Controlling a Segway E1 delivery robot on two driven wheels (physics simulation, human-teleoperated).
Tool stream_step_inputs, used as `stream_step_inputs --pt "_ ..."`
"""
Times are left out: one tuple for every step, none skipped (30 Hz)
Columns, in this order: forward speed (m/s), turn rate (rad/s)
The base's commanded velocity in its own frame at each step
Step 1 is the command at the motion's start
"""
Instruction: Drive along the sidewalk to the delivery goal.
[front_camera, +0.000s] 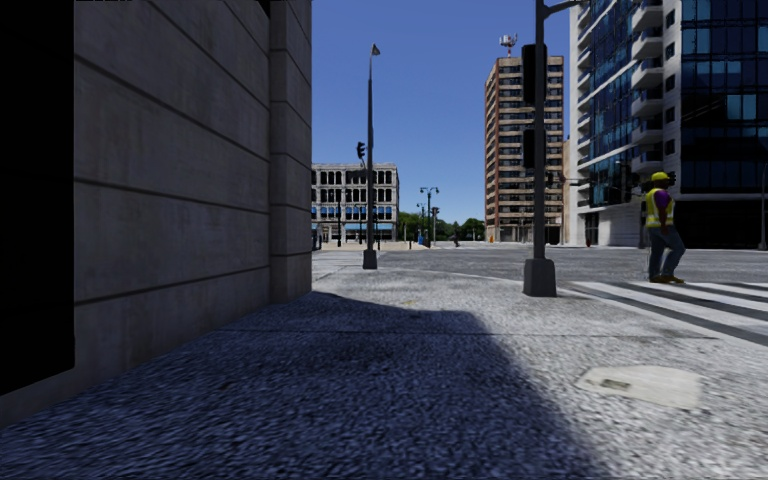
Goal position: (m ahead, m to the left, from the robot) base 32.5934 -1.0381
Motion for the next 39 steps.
stream_step_inputs --pt "2.00 0.00" --pt "2.00 0.00" --pt "2.00 0.00" --pt "2.00 0.00" --pt "2.00 0.00" --pt "2.00 0.00" --pt "2.00 0.00" --pt "2.00 0.00" --pt "2.00 0.00" --pt "2.00 0.00" --pt "2.00 0.00" --pt "2.00 0.00" --pt "2.00 0.00" --pt "2.00 0.00" --pt "2.00 0.00" --pt "2.00 0.00" --pt "2.00 0.00" --pt "2.00 0.00" --pt "2.00 0.00" --pt "2.00 0.00" --pt "2.00 0.00" --pt "2.00 0.00" --pt "2.00 0.00" --pt "2.00 0.00" --pt "2.00 0.00" --pt "2.00 0.00" --pt "2.00 0.00" --pt "2.00 0.00" --pt "2.00 0.00" --pt "2.00 0.00" --pt "2.00 0.00" --pt "2.00 0.00" --pt "2.00 0.00" --pt "2.00 0.00" --pt "2.00 0.00" --pt "2.00 0.00" --pt "2.00 0.00" --pt "2.00 0.00" --pt "2.00 0.00"
